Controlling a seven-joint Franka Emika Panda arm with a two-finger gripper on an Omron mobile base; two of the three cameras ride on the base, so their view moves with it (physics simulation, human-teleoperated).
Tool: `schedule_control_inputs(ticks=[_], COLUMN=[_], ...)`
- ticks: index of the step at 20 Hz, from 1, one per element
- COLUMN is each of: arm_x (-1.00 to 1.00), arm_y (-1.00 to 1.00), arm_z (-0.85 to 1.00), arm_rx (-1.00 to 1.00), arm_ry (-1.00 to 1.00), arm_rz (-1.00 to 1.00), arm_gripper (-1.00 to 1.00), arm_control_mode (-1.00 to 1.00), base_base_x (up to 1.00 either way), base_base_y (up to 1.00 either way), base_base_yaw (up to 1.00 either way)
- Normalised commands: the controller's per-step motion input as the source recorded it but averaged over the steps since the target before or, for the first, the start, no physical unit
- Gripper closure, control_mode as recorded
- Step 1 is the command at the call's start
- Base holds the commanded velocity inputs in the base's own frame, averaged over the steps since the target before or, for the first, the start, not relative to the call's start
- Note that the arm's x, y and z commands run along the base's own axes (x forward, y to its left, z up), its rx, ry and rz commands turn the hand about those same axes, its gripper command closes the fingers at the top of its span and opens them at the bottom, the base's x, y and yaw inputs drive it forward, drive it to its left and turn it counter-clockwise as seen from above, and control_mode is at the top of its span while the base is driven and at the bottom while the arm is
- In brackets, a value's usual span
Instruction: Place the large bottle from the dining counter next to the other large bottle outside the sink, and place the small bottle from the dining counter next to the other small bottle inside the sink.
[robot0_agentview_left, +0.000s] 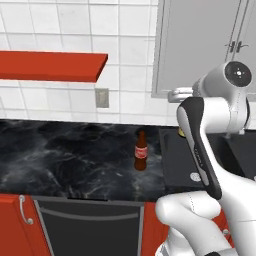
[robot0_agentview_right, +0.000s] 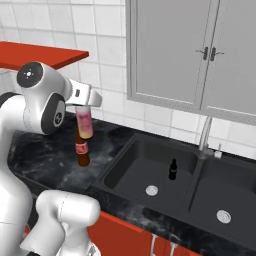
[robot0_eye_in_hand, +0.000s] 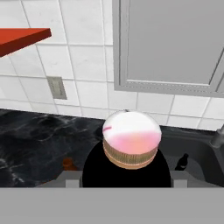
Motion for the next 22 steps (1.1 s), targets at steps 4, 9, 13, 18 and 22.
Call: schedule_control_inputs(ticks=[4,9,13,18,22], arm_x=[0.0,0.0,0.0,0.0,0.0], arm_y=[0.0,0.0,0.0,0.0,0.0], arm_z=[0.0,0.0,0.0,0.0,0.0], arm_rx=[0.0,0.0,0.0,0.0,0.0], arm_ry=[0.0,0.0,0.0,0.0,0.0], arm_rz=[0.0,0.0,0.0,0.0,0.0], arm_gripper=[1.0,1.0,1.0,1.0,1.0], arm_control_mode=[1.0,1.0,1.0,1.0,1.0], base_base_x=[1.0,1.0,0.84,0.82,0.76], base_base_y=[0.0,0.05,0.04,0.0,0.0], base_base_yaw=[0.17,0.21,0.26,0.29,0.32])
